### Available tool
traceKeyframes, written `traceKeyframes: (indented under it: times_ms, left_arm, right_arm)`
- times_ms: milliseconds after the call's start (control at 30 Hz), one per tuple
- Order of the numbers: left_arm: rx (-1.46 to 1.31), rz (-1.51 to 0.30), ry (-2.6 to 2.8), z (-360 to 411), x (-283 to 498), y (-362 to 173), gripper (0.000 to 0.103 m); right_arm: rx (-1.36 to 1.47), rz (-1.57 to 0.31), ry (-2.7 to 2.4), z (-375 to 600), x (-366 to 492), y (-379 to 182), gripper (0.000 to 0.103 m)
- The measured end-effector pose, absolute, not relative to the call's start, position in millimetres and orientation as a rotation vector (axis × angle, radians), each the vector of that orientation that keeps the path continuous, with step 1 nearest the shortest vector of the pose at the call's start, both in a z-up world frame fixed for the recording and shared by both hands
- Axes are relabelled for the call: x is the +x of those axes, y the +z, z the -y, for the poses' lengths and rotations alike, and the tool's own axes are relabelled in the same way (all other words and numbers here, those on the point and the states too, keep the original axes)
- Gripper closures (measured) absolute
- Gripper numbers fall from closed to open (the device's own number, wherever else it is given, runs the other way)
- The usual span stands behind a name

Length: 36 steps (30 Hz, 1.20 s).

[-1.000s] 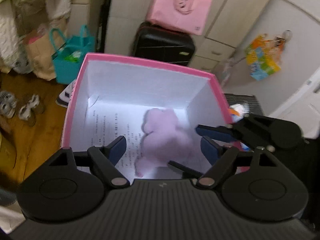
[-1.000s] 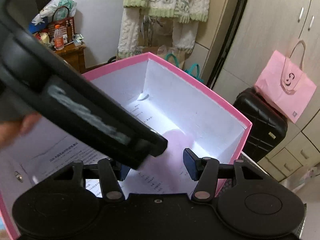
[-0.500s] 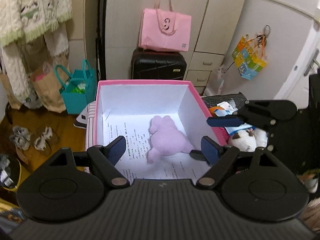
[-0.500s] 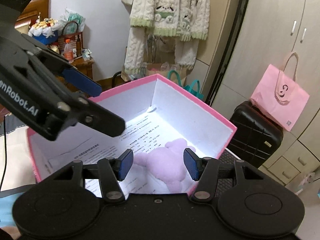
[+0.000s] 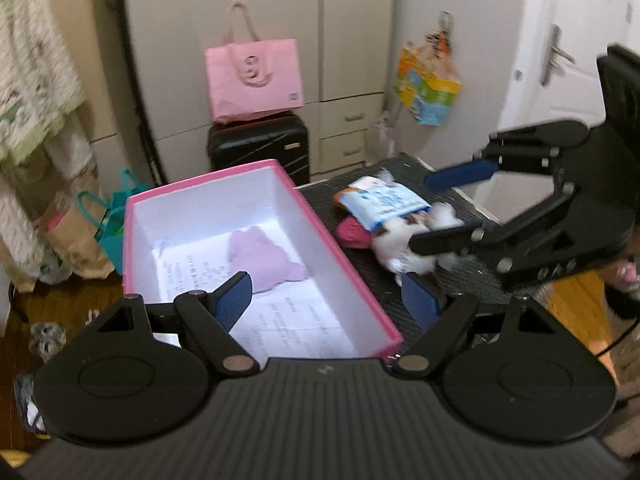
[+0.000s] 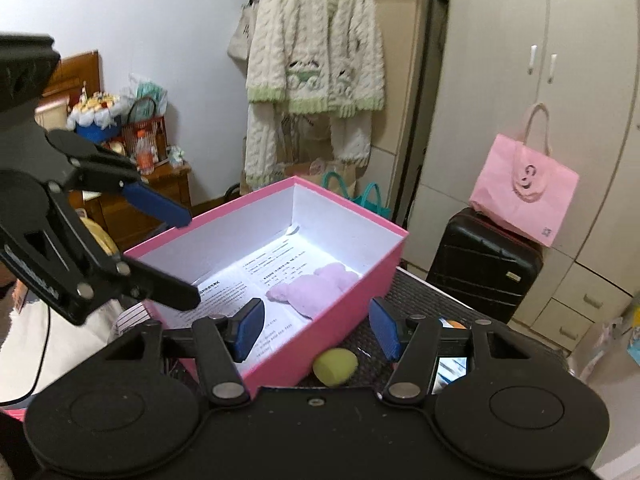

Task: Organize soft objects
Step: 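Move the left tool back to the white plush cat and grasp it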

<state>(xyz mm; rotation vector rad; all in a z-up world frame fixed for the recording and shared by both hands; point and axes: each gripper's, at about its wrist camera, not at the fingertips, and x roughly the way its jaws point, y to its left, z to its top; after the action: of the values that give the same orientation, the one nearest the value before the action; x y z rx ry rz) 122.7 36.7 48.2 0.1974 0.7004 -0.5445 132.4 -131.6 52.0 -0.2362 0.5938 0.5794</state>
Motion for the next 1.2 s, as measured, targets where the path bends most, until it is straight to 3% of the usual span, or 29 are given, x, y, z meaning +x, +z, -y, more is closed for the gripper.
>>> traceKeyframes:
  times_ms: [367, 800, 1200]
  left_arm:
    - [0.346, -0.692, -0.629, 35, 90, 19, 0.022]
    - [0.387, -0.727, -0.645, 98, 115, -3, 0.023]
    - [0.14, -0.804, -0.59, 112, 175, -21, 0.023]
  right_arm:
    - [-0.175, -0.553, 0.502, 198, 85, 34, 0.036]
    - [-0.091, -0.626, 0.465, 259, 101, -23, 0.034]
    - [-0.018, -0.62, 0.63, 241, 146, -74, 0.034]
